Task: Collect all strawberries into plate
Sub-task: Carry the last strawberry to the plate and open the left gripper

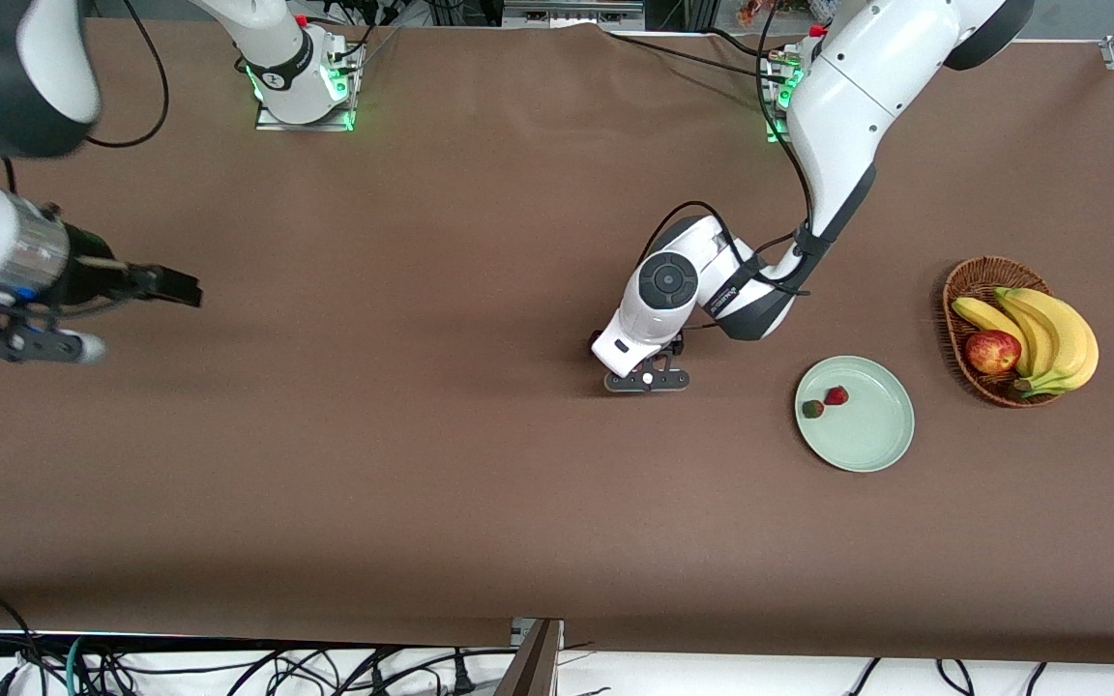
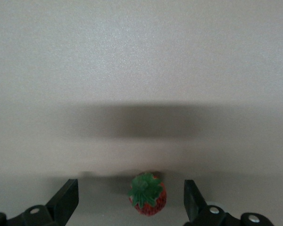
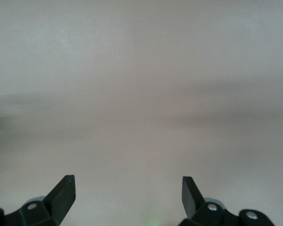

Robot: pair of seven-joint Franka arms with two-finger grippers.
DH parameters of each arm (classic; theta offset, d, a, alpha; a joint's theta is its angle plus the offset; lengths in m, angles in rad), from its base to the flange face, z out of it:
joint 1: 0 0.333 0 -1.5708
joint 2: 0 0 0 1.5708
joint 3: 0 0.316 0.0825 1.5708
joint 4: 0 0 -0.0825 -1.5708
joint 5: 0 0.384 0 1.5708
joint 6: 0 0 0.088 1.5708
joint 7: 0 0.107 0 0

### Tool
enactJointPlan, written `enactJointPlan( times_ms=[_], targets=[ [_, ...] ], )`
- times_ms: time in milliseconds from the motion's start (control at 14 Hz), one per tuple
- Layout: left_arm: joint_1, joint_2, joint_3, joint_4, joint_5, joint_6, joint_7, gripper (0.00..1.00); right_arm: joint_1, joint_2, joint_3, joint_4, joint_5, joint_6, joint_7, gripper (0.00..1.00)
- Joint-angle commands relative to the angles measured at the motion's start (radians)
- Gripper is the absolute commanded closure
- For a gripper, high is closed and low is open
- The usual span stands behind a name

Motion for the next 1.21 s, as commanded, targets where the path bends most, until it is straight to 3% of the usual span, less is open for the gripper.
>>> enactJointPlan(
  times_ms=[0, 214, 286, 357, 571, 786, 1143],
  targets=[
    [-0.010, 0.003, 0.006, -0.010, 0.030, 0.029, -0.029, 0.28, -0.057, -0.155, 0.030, -0.096, -0.058, -0.001, -0.008, 0.00],
    [-0.008, 0.008, 0.006, -0.010, 0.030, 0.032, -0.029, 0.79, -0.098, -0.257, 0.030, -0.219, -0.057, -0.004, -0.008, 0.00],
    [-0.008, 0.005, 0.006, -0.010, 0.030, 0.030, -0.029, 0.92, -0.100, -0.249, 0.030, -0.221, -0.065, -0.004, -0.011, 0.00],
    [-0.005, 0.003, 0.006, -0.010, 0.030, 0.029, -0.029, 0.97, -0.100, -0.248, 0.034, -0.221, -0.078, -0.006, -0.011, 0.00],
    [0.013, -0.033, 0.005, 0.000, 0.029, -0.020, -0.021, 0.98, -0.100, -0.249, 0.084, -0.218, -0.111, -0.009, -0.011, 0.00],
    [0.056, -0.139, 0.008, 0.007, 0.030, -0.198, -0.003, 0.97, -0.103, -0.239, 0.097, -0.204, -0.106, -0.007, -0.017, 0.00],
    [0.238, -0.231, 0.005, 0.005, 0.032, -0.450, 0.420, 0.95, -0.100, -0.232, 0.094, -0.192, -0.108, -0.007, -0.072, 0.00]
  ],
)
